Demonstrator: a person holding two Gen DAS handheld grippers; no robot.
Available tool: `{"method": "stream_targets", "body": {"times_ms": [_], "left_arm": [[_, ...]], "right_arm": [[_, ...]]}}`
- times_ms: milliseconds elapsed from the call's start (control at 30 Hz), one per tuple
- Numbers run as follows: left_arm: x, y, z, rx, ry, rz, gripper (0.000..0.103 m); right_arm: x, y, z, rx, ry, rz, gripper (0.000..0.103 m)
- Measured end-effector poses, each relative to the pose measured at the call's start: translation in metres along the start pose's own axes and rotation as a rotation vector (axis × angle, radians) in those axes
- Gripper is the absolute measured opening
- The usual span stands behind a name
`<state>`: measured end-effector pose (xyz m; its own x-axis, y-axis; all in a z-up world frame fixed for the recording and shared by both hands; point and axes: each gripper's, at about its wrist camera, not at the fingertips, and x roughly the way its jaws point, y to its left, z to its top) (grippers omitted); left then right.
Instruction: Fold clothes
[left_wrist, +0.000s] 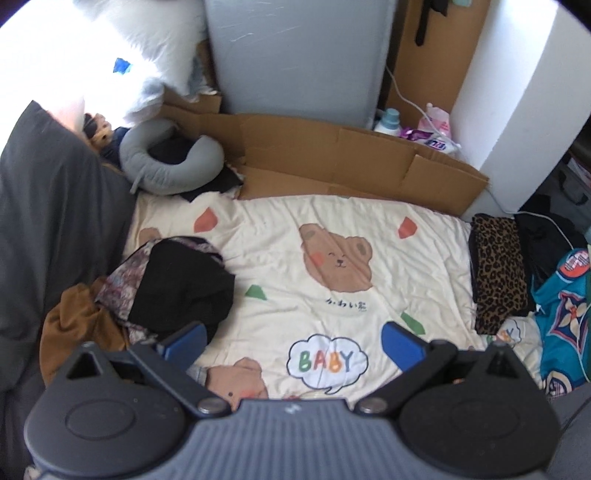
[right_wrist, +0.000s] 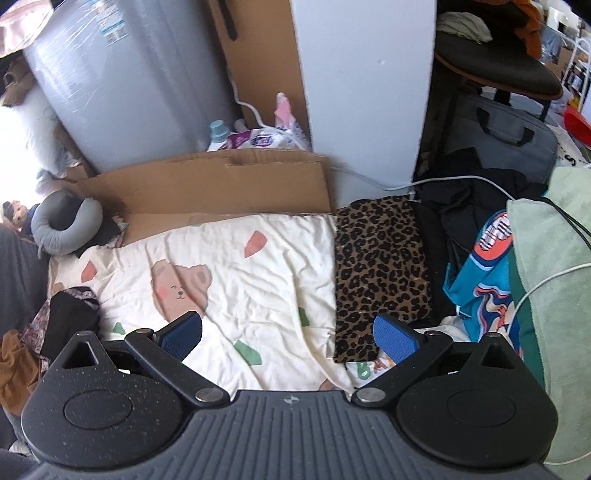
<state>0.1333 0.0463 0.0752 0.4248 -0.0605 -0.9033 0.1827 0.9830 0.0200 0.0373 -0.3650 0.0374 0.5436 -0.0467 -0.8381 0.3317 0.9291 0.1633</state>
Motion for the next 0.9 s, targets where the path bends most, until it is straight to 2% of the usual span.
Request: {"method": "stream_targets", "body": {"times_ms": [267, 500, 900], "left_arm": [[-0.009, 0.009, -0.032, -0.047, -0.018, 0.023, 0.102], [-0.011, 0.002, -0.057, -0.096, -0.038, 0.030, 0.102], [-0.019, -0.018, -0.076, -0.140, -0.090, 0.030, 0.102]], "right_arm": [[-0.007, 0.029, -0.012, -0.043, 0.005, 0.043, 0.102], [-0.019, 0.035, -0.020, -0.035, -0.010, 0.082, 0.102], [-0.036, 0.057, -0.043, -0.082, -0.009, 0.099, 0.102]]}}
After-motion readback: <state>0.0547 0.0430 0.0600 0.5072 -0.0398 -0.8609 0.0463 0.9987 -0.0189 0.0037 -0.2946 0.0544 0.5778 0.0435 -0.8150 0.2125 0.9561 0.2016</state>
